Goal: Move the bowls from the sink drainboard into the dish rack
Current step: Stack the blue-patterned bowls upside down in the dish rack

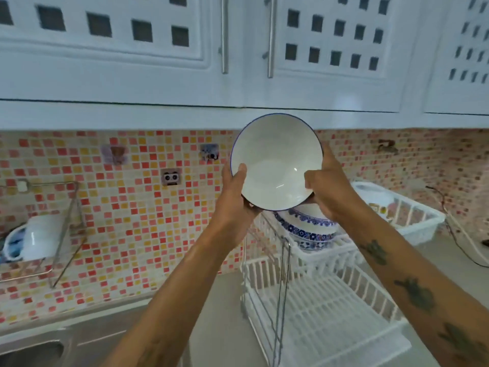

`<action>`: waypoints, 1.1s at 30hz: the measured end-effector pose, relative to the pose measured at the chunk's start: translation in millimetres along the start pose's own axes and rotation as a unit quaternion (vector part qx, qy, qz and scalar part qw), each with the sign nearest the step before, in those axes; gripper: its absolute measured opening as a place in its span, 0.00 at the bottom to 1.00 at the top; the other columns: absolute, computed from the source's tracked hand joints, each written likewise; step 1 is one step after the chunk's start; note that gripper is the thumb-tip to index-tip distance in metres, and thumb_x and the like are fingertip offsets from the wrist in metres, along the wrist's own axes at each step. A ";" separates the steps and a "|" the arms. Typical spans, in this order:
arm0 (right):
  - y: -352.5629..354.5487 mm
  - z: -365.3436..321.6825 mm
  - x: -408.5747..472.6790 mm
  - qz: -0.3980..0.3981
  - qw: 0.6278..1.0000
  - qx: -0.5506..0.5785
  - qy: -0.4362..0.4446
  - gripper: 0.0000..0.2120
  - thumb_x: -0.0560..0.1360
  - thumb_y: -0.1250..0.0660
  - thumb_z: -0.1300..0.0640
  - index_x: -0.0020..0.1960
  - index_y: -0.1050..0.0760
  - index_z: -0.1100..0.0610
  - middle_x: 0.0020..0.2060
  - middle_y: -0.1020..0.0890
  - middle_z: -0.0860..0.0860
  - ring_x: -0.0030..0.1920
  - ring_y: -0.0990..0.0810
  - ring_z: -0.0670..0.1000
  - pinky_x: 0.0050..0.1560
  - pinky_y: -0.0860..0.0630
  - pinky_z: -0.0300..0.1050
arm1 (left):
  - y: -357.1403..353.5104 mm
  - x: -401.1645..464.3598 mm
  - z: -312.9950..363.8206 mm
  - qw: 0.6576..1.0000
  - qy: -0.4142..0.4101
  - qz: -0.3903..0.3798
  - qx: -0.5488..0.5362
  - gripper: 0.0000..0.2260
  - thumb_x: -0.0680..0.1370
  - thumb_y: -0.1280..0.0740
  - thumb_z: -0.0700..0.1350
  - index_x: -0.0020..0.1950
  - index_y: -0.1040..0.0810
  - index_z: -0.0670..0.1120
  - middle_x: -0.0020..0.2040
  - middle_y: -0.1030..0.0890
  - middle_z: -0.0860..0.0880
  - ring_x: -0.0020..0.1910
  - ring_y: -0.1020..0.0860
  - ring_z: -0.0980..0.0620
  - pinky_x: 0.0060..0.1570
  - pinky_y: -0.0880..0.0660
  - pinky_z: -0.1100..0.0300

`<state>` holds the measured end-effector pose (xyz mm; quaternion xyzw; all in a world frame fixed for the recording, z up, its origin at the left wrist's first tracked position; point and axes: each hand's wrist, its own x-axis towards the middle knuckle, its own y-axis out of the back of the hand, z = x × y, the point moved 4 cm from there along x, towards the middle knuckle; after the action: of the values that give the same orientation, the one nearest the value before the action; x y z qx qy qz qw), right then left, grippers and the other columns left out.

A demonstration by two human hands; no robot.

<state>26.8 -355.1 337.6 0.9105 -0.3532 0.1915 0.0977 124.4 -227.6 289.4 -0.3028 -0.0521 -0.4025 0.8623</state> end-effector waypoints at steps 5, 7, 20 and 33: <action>65.7 6.5 9.6 0.043 0.999 0.018 0.028 0.38 0.68 0.48 0.77 0.67 0.36 0.42 0.48 0.25 0.40 0.51 0.25 0.50 0.44 0.20 0.54 | -64.0 9.4 -11.4 0.995 0.058 -0.083 0.000 0.26 0.78 0.44 0.61 0.70 0.27 0.49 0.68 0.22 0.44 0.66 0.24 0.40 0.62 0.26 0.45; 82.7 9.9 14.2 0.049 0.996 0.012 0.071 0.37 0.68 0.47 0.77 0.60 0.34 0.38 0.50 0.24 0.40 0.54 0.25 0.50 0.54 0.21 0.58 | -76.3 14.0 -18.1 0.991 0.082 -0.107 -0.014 0.32 0.74 0.47 0.69 0.68 0.25 0.50 0.67 0.22 0.43 0.64 0.23 0.39 0.62 0.25 0.42; 101.2 67.7 75.3 -0.234 0.954 0.185 -0.013 0.29 0.71 0.30 0.47 0.68 0.33 0.51 0.60 0.23 0.55 0.61 0.23 0.56 0.58 0.21 0.50 | -73.5 52.6 -34.3 0.978 -0.064 0.006 0.196 0.38 0.63 0.26 0.65 0.70 0.30 0.54 0.66 0.22 0.46 0.63 0.22 0.43 0.59 0.23 0.46; 107.6 91.8 99.9 -0.333 0.908 0.237 -0.089 0.34 0.71 0.44 0.34 0.67 0.25 0.55 0.63 0.19 0.55 0.61 0.20 0.55 0.61 0.22 0.48 | -77.5 47.8 -64.6 0.860 -0.215 0.092 0.454 0.39 0.60 0.20 0.55 0.65 0.34 0.53 0.62 0.24 0.49 0.59 0.20 0.52 0.49 0.18 0.61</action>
<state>46.9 -523.0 300.7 0.9848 0.0189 0.1445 -0.0949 90.3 -333.9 290.2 0.0399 -0.3850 -0.1779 0.9048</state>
